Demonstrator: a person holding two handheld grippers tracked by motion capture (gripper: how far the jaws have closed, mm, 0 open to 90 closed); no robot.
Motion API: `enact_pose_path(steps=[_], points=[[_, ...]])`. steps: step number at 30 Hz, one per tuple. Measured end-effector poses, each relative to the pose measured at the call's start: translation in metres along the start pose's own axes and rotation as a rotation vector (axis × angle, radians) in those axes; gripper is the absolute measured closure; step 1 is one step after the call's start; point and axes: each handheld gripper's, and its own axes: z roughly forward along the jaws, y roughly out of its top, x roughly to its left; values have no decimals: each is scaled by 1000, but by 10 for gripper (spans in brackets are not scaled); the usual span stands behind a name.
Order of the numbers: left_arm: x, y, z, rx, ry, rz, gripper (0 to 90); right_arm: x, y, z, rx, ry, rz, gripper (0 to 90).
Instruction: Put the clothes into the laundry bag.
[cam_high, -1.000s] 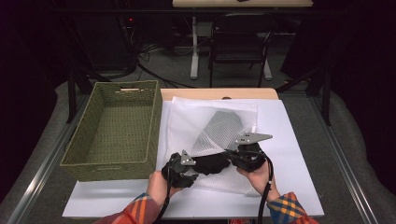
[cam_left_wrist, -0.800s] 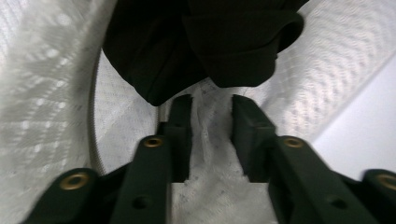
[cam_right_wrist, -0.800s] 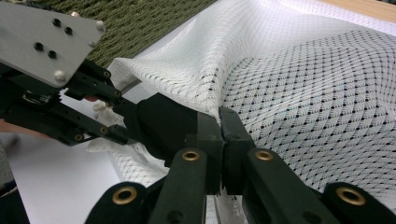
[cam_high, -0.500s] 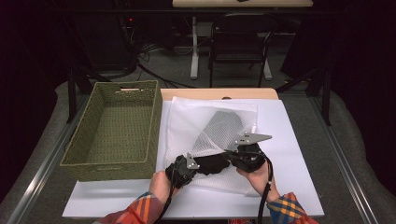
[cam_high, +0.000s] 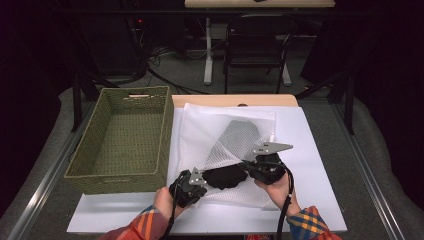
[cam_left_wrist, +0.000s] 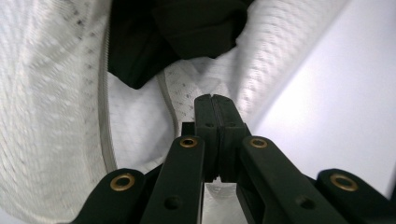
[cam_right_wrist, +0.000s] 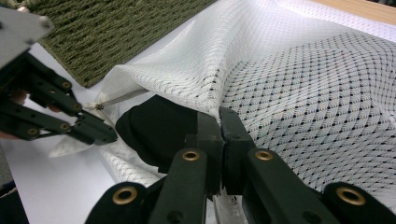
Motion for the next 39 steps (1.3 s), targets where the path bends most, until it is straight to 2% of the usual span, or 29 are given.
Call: enact_pose_path(steps=[1,4,5,6,8,10,11,14,18,25,33,39], points=[[0,-1,-1,7,-20,-3,897,0,0,0,0,-1,0,890],[0,-3,-2,14,-23,5,893,0,0,-1,-1,-1,-1,890],[0,-3,-2,8,-23,-6,886,0,0,-1,-1,-1,-1,890],[1,-2,-2,9,-22,2,851,0,0,-1,-1,-2,4,890],[1,2,-2,1,12,-6,720,0,0,0,0,-1,-1,890],[2,7,-1,3,27,0,638,0,0,1,2,1,0,890],[1,10,1,-5,38,0,617,0,0,1,2,0,0,890],[5,15,12,20,45,-17,605,1,0,1,2,-1,1,890],[5,15,28,74,50,-8,647,1,1,2,2,0,1,890],[3,11,28,48,43,14,861,2,0,1,3,0,0,890],[-5,7,18,26,-8,52,878,1,0,1,5,-2,-6,890],[-14,4,10,-9,-56,110,878,-1,0,1,6,-7,1,891]])
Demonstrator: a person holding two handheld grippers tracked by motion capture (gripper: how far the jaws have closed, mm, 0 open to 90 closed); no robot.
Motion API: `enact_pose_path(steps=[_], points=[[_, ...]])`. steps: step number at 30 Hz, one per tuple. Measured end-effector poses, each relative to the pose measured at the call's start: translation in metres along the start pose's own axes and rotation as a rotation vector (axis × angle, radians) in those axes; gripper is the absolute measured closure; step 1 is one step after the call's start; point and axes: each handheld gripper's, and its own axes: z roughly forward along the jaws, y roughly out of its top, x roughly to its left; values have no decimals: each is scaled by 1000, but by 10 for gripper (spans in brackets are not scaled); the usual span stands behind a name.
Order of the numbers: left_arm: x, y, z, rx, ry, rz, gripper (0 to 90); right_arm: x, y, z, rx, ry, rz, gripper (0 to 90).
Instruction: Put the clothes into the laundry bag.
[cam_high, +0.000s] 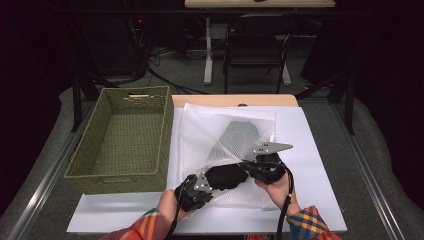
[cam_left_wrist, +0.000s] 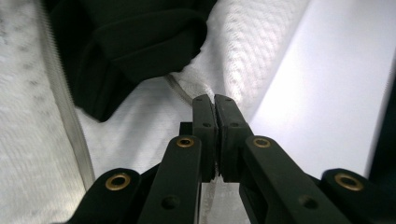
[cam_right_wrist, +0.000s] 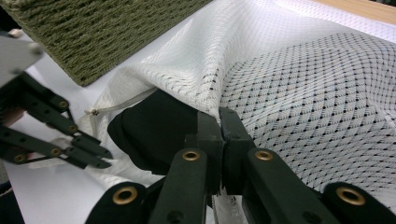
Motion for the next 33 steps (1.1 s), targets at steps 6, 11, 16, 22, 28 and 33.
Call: enact_pose_path(steps=[6,11,16,22,28,33], points=[[-7,-2,-1,6,-82,-9,878,-2,-1,-1,3,-2,2,890],[-6,-1,-1,24,-110,-17,852,-3,-1,-1,2,-2,7,891],[0,10,-2,4,-82,-44,663,-1,0,-1,-1,0,-2,890],[6,23,15,30,-52,-91,616,2,1,0,-1,2,-3,890],[-1,21,28,50,-26,-42,749,0,1,-1,-1,-1,-5,891],[0,18,26,31,-36,-44,884,-1,0,-1,0,1,-1,890]])
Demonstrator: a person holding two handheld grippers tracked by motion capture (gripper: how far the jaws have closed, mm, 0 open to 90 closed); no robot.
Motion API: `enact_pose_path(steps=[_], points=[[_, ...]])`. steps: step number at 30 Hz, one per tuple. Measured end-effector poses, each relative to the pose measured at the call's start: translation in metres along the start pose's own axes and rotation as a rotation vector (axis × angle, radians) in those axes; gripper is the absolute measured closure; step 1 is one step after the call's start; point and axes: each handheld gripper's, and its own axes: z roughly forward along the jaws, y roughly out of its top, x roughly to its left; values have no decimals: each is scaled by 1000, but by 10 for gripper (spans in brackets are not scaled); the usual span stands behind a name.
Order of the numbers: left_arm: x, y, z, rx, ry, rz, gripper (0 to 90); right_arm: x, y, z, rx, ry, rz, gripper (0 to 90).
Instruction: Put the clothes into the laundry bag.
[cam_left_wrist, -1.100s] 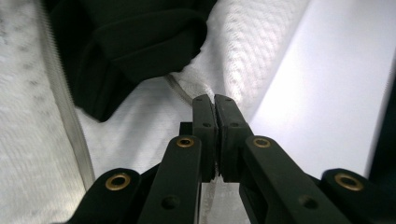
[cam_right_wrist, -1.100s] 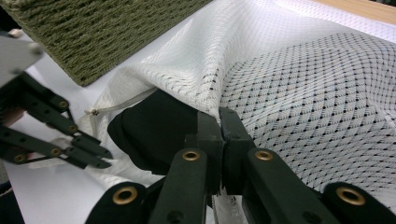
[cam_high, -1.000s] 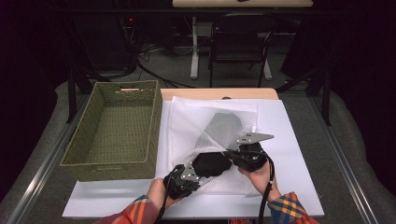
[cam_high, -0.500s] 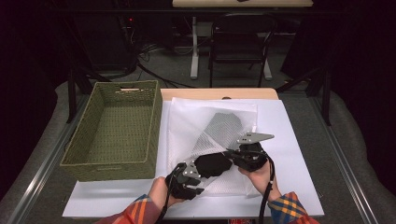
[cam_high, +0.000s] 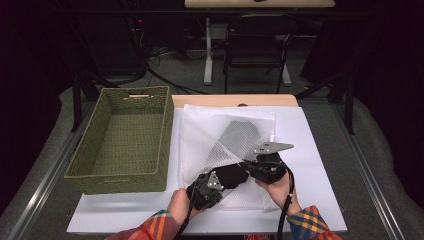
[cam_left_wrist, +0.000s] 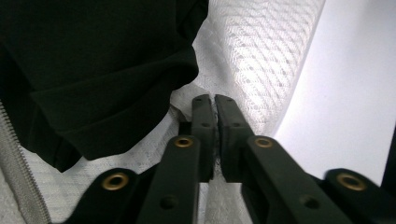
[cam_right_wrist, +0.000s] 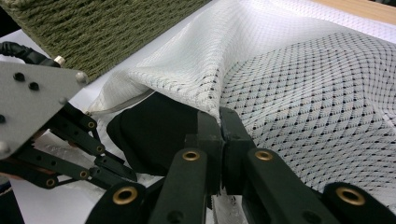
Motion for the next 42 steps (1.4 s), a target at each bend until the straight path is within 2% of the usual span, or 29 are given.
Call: enact_pose_path(steps=[6,10,13,18,22,28,31,32,35,36,39,42], points=[[-6,-1,-6,-30,-41,4,892,0,-1,0,0,-1,1,890],[-14,-1,-10,-54,-57,26,892,0,-1,0,3,-1,5,891],[-20,-1,-13,-64,-85,36,892,0,-1,-1,3,-1,5,890],[-27,-2,-16,-61,-122,60,891,-2,-1,-3,-2,-7,2,891],[-29,-4,-19,-61,-152,65,891,-2,-2,-4,-2,-9,4,891],[-28,-6,-25,-60,-169,59,887,-3,-2,-4,-2,-11,6,890],[-28,-5,-27,-48,-159,68,860,-2,-1,-5,-6,-12,10,890],[-27,-4,-27,-46,-154,57,827,-3,-1,-5,-8,-11,7,891],[-24,1,-25,-59,-101,24,672,-2,-1,-5,-4,-10,7,890],[-23,5,-24,-54,-95,18,617,-2,-1,-4,-4,-10,3,890],[-20,14,-14,-30,-79,-2,566,-2,-1,-3,-1,-9,3,891],[-20,16,0,12,-50,-13,568,-1,-2,-2,3,-8,5,890]])
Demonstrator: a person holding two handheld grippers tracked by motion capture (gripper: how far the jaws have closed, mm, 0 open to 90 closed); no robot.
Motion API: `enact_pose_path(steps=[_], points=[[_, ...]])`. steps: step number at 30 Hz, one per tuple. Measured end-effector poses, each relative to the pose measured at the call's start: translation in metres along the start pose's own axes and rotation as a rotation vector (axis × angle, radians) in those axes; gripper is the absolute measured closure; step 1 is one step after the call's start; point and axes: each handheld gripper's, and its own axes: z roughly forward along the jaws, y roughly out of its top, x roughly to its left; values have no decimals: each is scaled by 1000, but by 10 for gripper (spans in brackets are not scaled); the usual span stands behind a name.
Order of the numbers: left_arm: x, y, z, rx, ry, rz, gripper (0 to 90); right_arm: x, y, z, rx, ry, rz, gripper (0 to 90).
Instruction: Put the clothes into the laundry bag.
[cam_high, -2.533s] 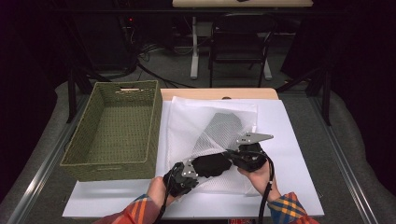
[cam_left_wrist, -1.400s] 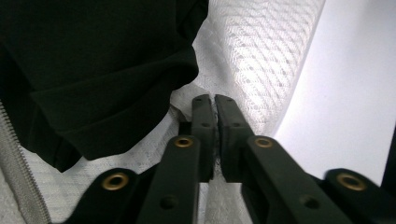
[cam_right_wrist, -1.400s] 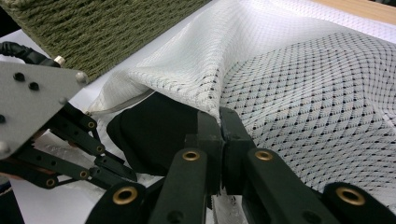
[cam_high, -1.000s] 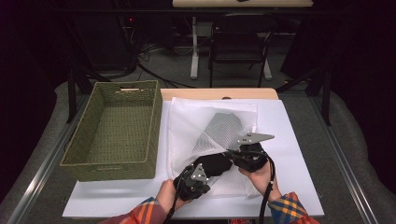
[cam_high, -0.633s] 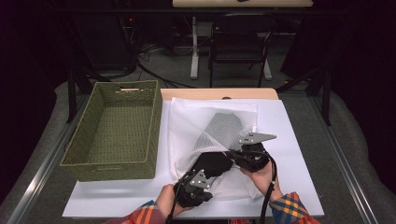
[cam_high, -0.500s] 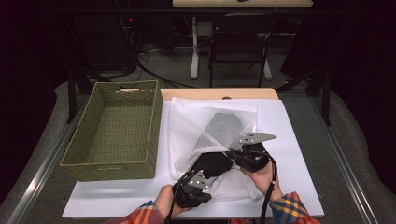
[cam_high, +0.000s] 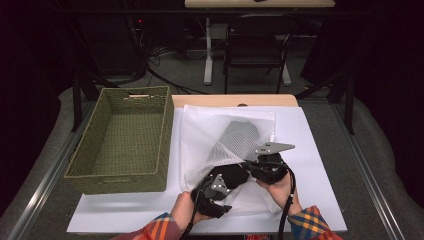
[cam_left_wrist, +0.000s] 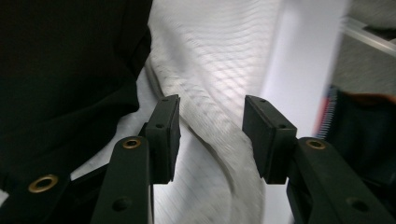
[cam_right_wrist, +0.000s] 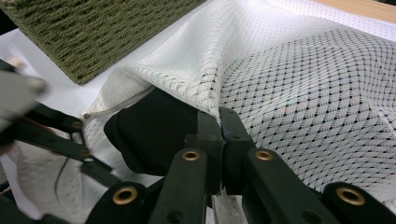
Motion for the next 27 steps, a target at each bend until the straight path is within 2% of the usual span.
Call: enact_pose_path(steps=[3,4,5,7,9,12,14,17,18,21,24,27], points=[[-1,-4,9,20,12,21,670,0,-1,1,2,5,-4,890],[-1,-6,10,-2,15,26,701,0,-1,1,2,7,-2,890],[-1,-7,9,-13,3,26,783,-1,-1,1,1,7,-4,891],[-3,-8,6,-26,-5,46,859,0,-1,1,2,8,-5,890],[-5,-9,4,-44,-39,62,873,0,-1,1,5,7,-8,890],[-16,-8,-3,-52,-42,115,873,1,-1,1,6,10,-16,890],[-20,-9,-7,-57,-41,132,869,0,-1,1,6,9,-15,891],[-17,-11,-7,-52,-32,128,803,1,-1,1,9,10,-11,890],[-14,-12,-8,-65,-30,124,775,2,-1,1,9,10,-11,890],[-8,-15,-15,-71,-19,116,623,2,-2,0,9,12,-12,890],[-4,-19,-26,-96,-17,101,499,1,-1,0,9,12,-10,890],[-2,-22,-38,-134,13,83,407,1,-1,0,9,11,-10,891]])
